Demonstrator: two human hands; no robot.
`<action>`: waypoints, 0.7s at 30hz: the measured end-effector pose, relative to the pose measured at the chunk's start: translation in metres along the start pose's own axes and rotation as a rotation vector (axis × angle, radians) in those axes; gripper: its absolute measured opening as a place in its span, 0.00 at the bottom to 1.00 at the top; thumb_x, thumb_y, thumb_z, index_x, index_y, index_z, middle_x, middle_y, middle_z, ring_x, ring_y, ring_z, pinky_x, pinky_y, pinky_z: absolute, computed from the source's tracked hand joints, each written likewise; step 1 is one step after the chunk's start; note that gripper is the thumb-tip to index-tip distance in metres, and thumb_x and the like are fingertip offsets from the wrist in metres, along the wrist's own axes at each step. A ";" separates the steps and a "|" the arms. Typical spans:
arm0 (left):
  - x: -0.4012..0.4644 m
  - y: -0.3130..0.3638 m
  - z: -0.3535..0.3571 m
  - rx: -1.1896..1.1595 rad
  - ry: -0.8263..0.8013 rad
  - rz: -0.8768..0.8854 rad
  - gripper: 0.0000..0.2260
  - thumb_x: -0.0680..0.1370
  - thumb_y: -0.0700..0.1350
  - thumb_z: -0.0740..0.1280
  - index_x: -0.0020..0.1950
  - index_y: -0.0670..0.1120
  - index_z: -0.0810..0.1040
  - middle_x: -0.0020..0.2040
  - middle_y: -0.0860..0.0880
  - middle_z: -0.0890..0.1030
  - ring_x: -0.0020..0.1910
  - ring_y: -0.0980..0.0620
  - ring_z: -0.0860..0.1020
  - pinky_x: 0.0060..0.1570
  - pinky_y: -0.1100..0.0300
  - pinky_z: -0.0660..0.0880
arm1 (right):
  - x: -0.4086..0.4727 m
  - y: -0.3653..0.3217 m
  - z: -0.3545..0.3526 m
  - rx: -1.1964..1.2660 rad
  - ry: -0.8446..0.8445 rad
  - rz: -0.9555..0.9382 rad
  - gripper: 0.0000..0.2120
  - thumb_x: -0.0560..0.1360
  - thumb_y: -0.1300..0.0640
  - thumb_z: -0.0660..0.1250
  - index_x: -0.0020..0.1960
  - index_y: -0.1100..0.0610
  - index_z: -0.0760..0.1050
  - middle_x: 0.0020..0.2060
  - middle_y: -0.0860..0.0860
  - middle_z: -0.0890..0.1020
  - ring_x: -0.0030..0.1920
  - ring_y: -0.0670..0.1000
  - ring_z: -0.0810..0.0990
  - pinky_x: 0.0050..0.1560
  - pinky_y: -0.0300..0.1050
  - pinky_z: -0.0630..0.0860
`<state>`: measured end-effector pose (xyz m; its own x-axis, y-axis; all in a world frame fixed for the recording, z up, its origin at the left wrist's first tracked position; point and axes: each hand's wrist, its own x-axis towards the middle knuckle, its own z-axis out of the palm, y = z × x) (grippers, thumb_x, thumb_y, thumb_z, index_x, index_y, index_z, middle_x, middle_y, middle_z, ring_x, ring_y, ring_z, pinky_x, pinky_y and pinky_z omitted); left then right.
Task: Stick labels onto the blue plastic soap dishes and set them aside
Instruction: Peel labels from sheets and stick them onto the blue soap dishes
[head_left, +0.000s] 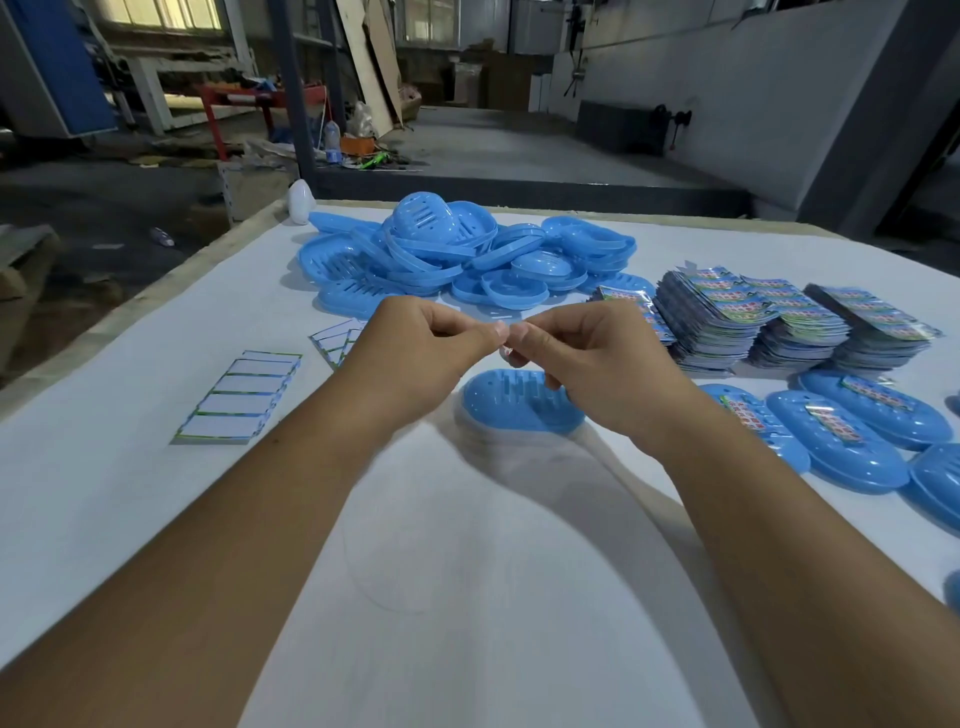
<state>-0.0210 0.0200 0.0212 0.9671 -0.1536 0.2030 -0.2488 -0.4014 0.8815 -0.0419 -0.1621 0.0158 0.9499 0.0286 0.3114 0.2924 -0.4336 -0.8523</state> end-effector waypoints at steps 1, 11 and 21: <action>0.000 0.000 0.000 0.001 0.012 -0.001 0.09 0.74 0.58 0.74 0.39 0.54 0.87 0.28 0.62 0.80 0.27 0.67 0.74 0.27 0.71 0.67 | 0.000 0.000 0.001 -0.004 0.003 0.002 0.11 0.79 0.50 0.72 0.40 0.51 0.86 0.38 0.52 0.86 0.30 0.44 0.71 0.28 0.33 0.67; 0.003 0.002 0.000 -0.006 0.084 -0.075 0.11 0.75 0.54 0.73 0.39 0.48 0.86 0.26 0.52 0.71 0.24 0.57 0.66 0.21 0.67 0.64 | 0.008 0.010 -0.005 -0.093 0.144 0.160 0.08 0.71 0.47 0.78 0.36 0.49 0.85 0.28 0.53 0.75 0.30 0.48 0.67 0.32 0.44 0.66; 0.007 -0.008 0.008 -0.025 0.088 -0.093 0.11 0.75 0.53 0.74 0.41 0.45 0.85 0.23 0.59 0.72 0.20 0.60 0.67 0.22 0.68 0.63 | 0.011 0.008 -0.011 -0.068 0.144 0.313 0.11 0.68 0.48 0.74 0.34 0.56 0.84 0.29 0.51 0.81 0.30 0.47 0.73 0.26 0.42 0.68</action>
<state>-0.0130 0.0152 0.0120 0.9871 -0.0366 0.1556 -0.1575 -0.3870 0.9085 -0.0305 -0.1758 0.0167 0.9655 -0.2406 0.0998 -0.0228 -0.4600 -0.8876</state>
